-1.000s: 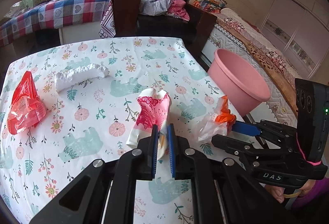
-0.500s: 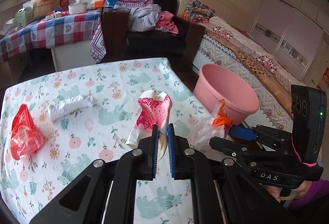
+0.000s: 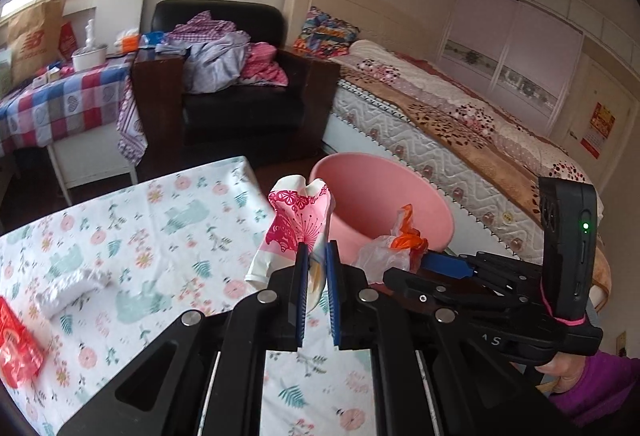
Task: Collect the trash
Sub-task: 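Carry the paper cup and orange-white bag over the pink bucket, then open both tools to drop the paper cup and bag into the bucket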
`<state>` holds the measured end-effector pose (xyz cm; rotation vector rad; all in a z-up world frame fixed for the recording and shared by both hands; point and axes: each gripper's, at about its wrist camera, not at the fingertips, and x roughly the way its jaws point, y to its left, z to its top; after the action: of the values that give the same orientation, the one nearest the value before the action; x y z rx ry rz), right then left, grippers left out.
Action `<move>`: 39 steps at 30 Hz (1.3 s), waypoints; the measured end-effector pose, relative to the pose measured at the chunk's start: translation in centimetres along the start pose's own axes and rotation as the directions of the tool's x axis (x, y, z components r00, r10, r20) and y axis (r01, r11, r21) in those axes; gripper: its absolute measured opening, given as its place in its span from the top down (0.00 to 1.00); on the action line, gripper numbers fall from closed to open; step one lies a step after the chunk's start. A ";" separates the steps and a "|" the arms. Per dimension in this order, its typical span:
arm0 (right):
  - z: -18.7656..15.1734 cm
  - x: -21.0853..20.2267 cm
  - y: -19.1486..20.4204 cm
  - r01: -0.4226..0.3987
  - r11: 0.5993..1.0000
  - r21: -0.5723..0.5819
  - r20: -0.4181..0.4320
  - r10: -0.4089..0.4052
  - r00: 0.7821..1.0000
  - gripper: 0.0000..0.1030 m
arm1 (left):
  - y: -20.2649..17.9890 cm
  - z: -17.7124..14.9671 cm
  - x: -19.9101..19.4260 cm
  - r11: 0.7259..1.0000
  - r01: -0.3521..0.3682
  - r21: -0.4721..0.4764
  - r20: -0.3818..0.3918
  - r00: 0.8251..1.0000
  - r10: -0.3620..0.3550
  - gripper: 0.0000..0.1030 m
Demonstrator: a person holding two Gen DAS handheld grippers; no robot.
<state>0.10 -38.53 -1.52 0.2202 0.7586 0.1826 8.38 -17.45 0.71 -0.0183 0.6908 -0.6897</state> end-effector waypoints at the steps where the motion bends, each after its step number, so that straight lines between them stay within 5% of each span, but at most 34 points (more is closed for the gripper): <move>1: 0.1 -0.1 -0.6 0.014 1.000 0.012 0.008 -0.014 1.000 0.53 | -0.3 0.2 0.3 1.000 0.005 0.006 0.000 1.000 -0.005 0.92; 18: 0.8 0.1 -7.1 0.160 0.975 0.154 0.046 -0.168 0.985 0.53 | -5.0 2.0 6.9 0.994 0.083 0.074 -0.062 0.995 -0.078 0.92; 28: 0.8 1.6 -8.0 0.183 0.968 0.173 0.026 -0.191 0.981 0.53 | -5.9 2.5 11.0 0.993 0.097 0.064 -0.131 0.988 -0.088 0.92; 39: 1.0 2.5 -8.4 0.193 0.965 0.178 0.017 -0.199 0.980 0.53 | -6.6 3.0 12.1 0.992 0.100 0.075 -0.125 0.988 -0.091 0.92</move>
<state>3.33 -46.08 -4.66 0.3126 0.7575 -0.0763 13.17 -30.37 -2.43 0.0656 0.7816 -0.8155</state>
